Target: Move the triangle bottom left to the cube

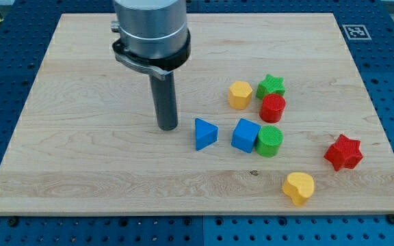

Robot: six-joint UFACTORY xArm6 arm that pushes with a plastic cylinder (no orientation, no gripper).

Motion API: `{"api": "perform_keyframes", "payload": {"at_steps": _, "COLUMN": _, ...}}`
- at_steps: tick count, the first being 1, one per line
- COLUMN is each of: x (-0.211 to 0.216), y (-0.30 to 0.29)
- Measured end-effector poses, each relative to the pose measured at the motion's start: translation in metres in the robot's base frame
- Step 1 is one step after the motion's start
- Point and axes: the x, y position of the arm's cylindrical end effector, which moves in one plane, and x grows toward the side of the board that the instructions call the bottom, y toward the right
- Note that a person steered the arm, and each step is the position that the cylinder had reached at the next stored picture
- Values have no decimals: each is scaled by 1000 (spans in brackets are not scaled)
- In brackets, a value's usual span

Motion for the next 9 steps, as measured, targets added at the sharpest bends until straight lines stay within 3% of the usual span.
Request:
{"api": "perform_keyframes", "payload": {"at_steps": 2, "x": 0, "y": 41}}
{"api": "perform_keyframes", "payload": {"at_steps": 5, "x": 36, "y": 90}}
{"api": "perform_keyframes", "payload": {"at_steps": 9, "x": 42, "y": 118}}
